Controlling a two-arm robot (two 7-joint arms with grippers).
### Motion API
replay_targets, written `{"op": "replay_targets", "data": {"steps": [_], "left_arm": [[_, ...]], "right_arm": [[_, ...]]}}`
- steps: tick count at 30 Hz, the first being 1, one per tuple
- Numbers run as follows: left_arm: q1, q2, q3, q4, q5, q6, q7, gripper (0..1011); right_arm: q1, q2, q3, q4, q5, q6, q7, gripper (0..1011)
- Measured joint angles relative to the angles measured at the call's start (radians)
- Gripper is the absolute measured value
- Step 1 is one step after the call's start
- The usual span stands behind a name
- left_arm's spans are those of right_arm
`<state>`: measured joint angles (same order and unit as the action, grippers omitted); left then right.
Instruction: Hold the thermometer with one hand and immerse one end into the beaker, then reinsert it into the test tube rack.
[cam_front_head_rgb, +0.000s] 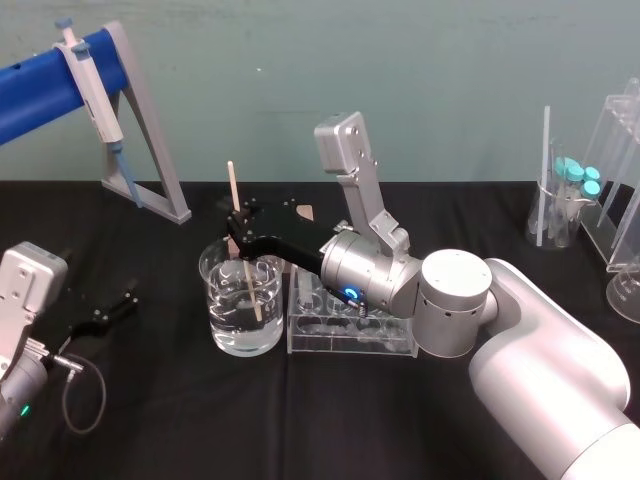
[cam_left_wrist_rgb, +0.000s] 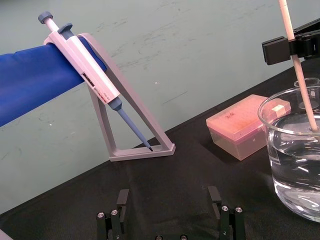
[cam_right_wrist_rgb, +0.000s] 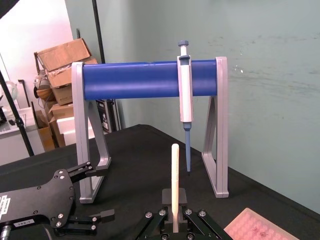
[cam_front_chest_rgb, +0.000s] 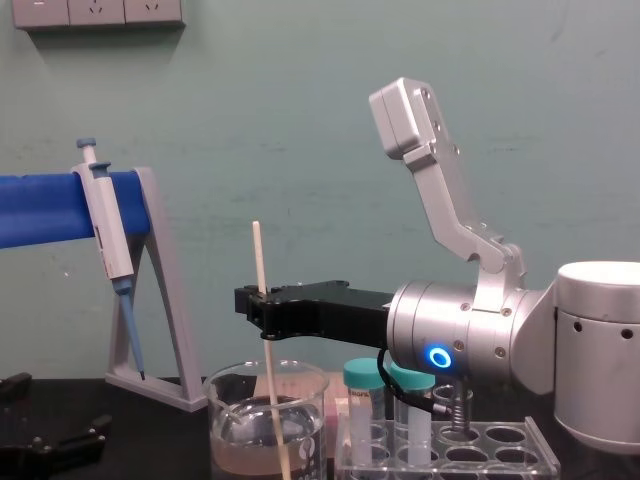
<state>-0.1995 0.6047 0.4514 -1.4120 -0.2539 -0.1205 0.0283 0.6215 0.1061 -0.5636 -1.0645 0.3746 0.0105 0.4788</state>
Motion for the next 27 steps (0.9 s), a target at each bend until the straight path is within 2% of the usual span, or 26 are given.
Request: {"op": "replay_targets", "data": {"steps": [27], "left_arm": [[0.0, 0.0, 0.0, 0.0, 0.0, 0.0, 0.0, 1004]], "right_arm": [[0.0, 0.0, 0.0, 0.0, 0.0, 0.0, 0.0, 48]]}}
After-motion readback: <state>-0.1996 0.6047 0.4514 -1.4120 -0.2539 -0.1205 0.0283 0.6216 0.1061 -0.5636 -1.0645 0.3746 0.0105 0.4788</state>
